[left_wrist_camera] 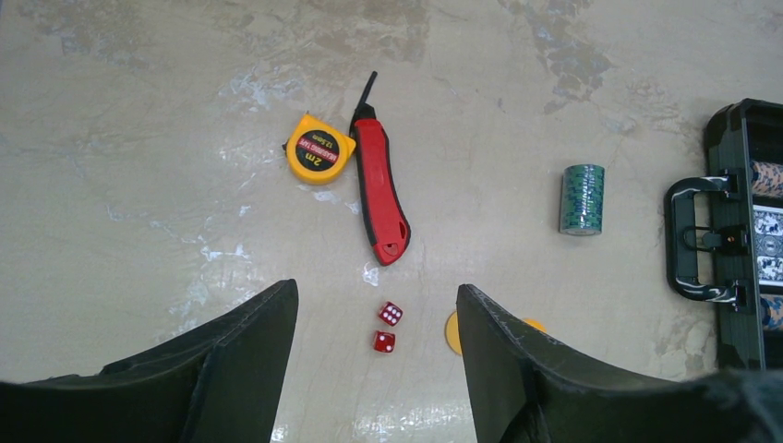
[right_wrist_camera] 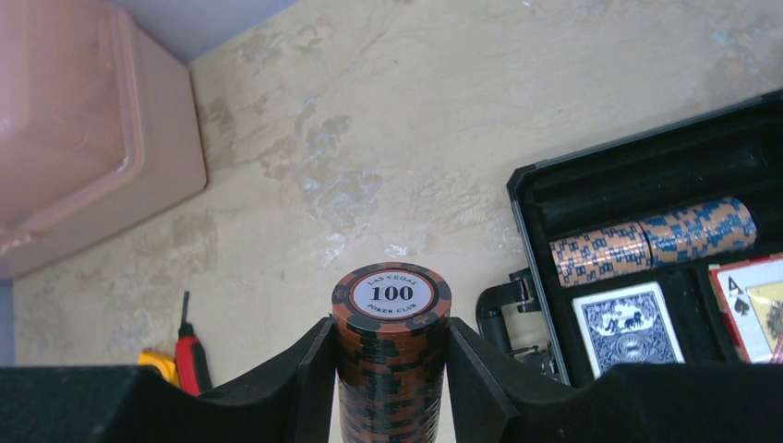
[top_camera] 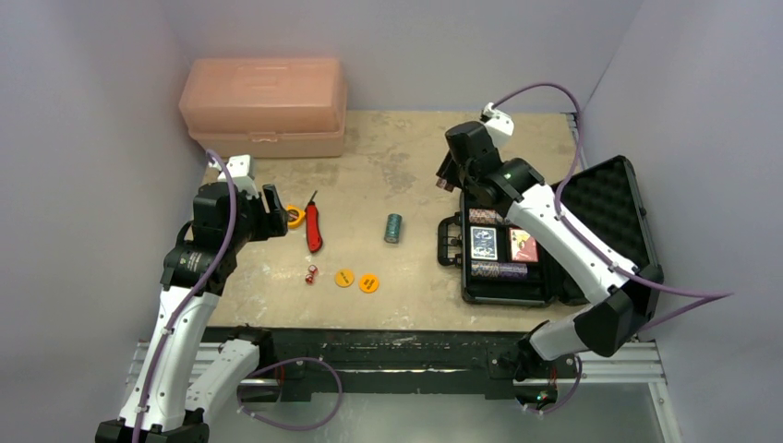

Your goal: Pack up texas hold em set

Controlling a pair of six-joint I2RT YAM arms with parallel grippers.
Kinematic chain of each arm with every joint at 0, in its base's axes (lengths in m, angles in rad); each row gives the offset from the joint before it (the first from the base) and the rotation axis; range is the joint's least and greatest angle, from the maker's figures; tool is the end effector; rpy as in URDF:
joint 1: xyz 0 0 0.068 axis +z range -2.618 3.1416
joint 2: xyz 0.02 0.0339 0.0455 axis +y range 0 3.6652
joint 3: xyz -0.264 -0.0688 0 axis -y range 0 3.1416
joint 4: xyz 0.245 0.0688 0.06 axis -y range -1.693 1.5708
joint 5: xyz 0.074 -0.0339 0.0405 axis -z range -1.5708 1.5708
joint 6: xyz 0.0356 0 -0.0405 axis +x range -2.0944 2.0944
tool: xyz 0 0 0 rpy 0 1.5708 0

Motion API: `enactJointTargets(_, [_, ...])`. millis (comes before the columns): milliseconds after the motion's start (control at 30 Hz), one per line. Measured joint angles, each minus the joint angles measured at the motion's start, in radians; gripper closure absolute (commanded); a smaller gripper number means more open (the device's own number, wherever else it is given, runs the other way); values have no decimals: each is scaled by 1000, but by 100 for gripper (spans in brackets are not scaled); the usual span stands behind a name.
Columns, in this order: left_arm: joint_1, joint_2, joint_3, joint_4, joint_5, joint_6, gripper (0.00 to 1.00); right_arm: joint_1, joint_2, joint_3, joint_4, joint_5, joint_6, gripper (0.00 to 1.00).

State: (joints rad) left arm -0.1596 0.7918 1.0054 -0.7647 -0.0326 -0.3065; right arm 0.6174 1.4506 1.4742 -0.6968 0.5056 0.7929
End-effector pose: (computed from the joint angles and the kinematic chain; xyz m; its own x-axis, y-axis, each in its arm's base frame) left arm 0.1528 -0.0234 0.3546 -0.5325 -0.2197 -0.8174 -0.0307 0.9701 -0.2408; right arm 0.2661 0.1678 0.3758 -0.4976 0.4111 -0.7638 0.2234 0.9116 0.3450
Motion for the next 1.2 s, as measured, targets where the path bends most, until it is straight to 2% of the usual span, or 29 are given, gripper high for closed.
enactJointTargets(267, [0,0,-5,0,0,3,37,-32,9,-3,-165,87,312,100])
enactJointTargets(533, [0,7,-5,1,7,3,38,-165,-37,-146,-47,21,395,100])
enactJointTargets(700, [0,10,-5,1,14,2,38,-233,-30,-165,-37,20,481,100])
enactJointTargets(1000, [0,27,-5,17,60,2,38,-299,115,-153,-122,5,734,100])
enactJointTargets(1200, [0,38,-5,18,76,2,38,-324,195,-126,-153,-5,805,100])
